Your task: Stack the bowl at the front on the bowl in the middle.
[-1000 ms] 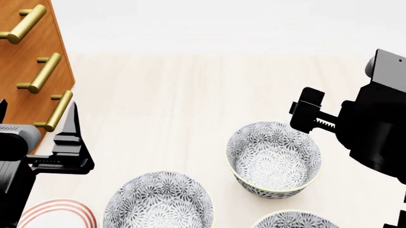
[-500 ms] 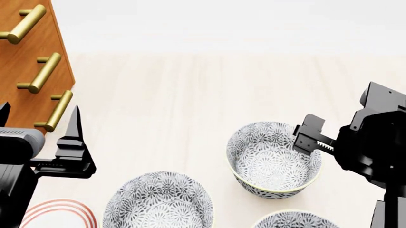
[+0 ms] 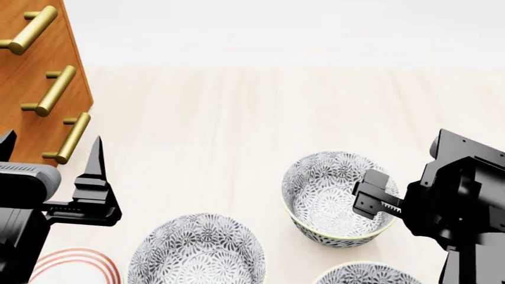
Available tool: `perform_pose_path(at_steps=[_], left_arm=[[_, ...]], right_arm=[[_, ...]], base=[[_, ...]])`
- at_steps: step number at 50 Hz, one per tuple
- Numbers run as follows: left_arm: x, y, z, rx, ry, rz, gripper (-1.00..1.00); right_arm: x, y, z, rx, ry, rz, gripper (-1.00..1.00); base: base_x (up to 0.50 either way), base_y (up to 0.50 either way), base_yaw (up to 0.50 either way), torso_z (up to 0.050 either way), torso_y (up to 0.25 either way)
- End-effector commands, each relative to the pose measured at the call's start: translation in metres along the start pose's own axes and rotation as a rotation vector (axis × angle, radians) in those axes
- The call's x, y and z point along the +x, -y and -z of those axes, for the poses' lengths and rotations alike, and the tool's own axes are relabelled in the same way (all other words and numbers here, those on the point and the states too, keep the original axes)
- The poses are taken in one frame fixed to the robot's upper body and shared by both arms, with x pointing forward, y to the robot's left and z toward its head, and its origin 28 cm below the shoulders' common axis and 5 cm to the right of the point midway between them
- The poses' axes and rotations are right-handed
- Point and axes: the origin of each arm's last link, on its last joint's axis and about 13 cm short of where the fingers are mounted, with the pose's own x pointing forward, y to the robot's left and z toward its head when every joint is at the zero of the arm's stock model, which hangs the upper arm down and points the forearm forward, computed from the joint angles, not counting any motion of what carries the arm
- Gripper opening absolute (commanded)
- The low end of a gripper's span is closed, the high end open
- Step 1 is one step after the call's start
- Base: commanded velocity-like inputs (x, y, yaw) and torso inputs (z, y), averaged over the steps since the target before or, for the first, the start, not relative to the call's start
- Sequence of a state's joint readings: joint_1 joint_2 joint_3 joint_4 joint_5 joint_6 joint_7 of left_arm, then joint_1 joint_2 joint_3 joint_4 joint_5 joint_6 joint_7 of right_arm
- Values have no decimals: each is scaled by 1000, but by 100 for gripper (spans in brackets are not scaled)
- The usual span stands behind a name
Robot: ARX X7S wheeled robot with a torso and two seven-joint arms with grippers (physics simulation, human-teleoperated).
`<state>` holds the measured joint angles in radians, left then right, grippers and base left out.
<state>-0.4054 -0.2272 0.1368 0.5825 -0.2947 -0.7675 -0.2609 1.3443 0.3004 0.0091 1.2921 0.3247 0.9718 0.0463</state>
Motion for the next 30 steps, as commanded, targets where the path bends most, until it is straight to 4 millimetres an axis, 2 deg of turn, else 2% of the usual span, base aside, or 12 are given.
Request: perform_pose_path(at_steps=[1,11,30], left_arm=[[-1,0,2,6,-5,4,100],[-1,0,4,12,-9,5,100],[-1,0,5,16,-12,3,100]], right_arm=[[5,-2,6,-18,-18,-14,100],[9,-6,4,-83,47,-54,100],[11,-6,8,-74,34,-41,100]], base=[[0,0,0,0,0],[0,0,0,0,0],[0,0,0,0,0]])
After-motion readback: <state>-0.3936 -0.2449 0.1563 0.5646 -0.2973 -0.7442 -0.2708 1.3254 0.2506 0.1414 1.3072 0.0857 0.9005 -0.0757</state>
